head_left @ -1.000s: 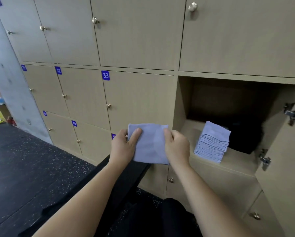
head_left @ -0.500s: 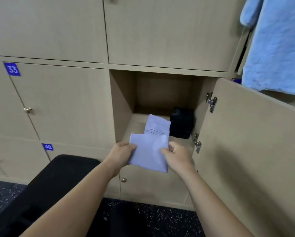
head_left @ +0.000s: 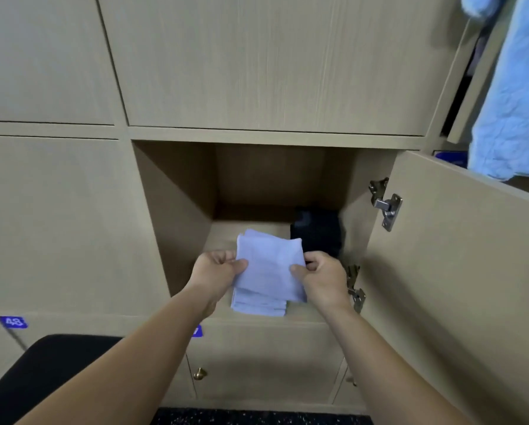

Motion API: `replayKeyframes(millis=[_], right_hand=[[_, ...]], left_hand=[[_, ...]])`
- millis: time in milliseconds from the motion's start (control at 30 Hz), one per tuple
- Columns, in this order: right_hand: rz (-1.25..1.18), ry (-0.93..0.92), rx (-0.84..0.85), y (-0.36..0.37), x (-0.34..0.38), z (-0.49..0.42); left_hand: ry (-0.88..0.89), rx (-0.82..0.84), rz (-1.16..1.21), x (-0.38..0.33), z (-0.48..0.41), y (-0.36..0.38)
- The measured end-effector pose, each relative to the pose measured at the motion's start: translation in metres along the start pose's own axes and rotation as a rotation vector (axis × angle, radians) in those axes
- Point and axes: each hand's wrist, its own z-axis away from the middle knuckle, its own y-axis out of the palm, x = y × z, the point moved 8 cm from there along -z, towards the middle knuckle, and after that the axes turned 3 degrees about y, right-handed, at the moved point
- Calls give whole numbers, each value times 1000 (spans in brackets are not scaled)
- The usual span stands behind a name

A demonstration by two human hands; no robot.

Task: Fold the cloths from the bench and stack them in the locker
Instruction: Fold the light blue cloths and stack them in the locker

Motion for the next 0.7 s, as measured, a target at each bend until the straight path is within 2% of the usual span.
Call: replayKeyframes(millis=[167, 300, 700], right_hand=[[10, -40, -38, 16, 11, -60], [11, -37, -51, 28, 5, -93], [-68, 53, -41, 48, -34, -115]], left_hand=[[76, -58, 47, -21, -60, 3], [75, -41, 39, -15, -89, 6], [95, -37, -94, 13, -119, 13]])
